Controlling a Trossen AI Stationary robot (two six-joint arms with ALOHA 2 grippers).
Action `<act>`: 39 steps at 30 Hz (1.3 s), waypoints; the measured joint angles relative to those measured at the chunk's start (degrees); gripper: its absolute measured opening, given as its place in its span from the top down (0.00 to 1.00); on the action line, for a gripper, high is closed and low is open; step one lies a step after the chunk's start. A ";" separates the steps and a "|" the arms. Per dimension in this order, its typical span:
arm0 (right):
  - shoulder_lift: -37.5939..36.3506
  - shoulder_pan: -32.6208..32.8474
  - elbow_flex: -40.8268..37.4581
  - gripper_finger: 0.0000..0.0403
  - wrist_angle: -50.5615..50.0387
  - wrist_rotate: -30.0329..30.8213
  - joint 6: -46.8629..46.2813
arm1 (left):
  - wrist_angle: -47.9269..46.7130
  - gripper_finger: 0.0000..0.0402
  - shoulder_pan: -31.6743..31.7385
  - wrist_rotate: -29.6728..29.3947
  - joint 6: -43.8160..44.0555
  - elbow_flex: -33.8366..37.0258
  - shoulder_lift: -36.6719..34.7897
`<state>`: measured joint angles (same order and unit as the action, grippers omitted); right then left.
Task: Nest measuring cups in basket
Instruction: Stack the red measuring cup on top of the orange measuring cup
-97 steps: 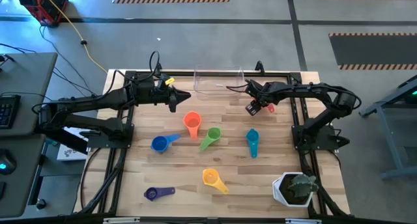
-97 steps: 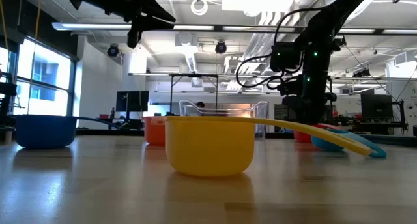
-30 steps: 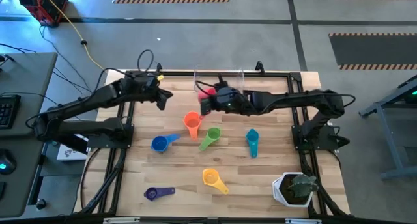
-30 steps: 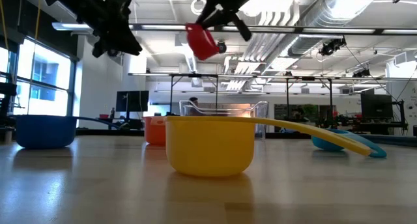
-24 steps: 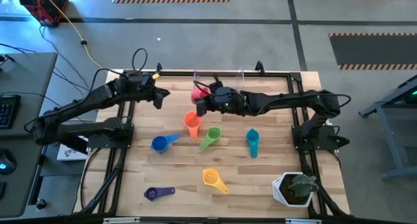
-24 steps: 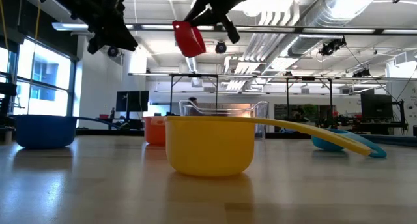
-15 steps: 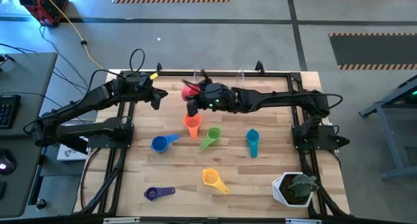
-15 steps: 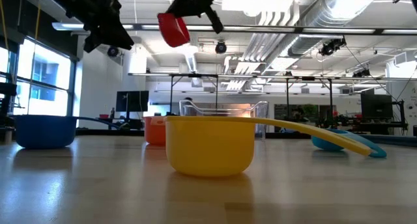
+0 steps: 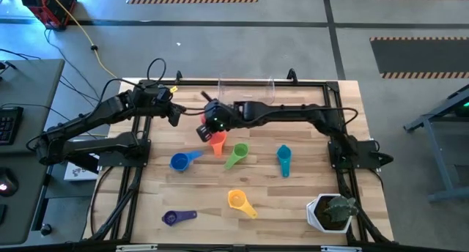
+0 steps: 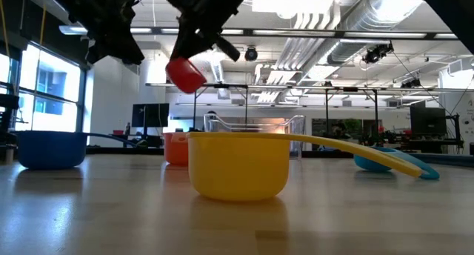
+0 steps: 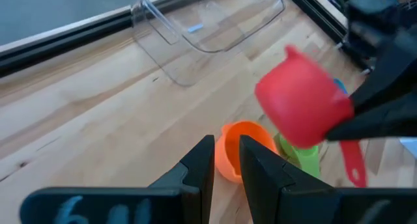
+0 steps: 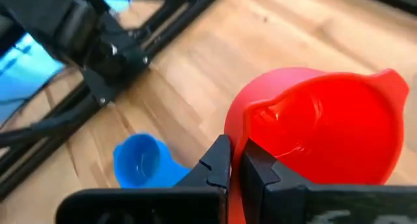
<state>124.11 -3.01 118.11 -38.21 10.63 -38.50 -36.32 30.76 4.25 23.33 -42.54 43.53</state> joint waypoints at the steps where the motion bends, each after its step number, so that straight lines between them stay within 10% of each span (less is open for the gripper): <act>1: 0.68 0.01 0.01 1.00 -0.35 -0.35 -0.01 | 0.11 0.84 0.02 -0.04 0.00 0.00 0.00; 39: 6.92 0.52 -2.17 0.92 -3.93 -5.79 -1.09 | 0.09 0.84 0.02 -0.39 -0.04 0.02 0.00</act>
<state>131.02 -2.48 115.94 -42.14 4.84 -39.59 -36.23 30.78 3.86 23.29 -42.52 43.53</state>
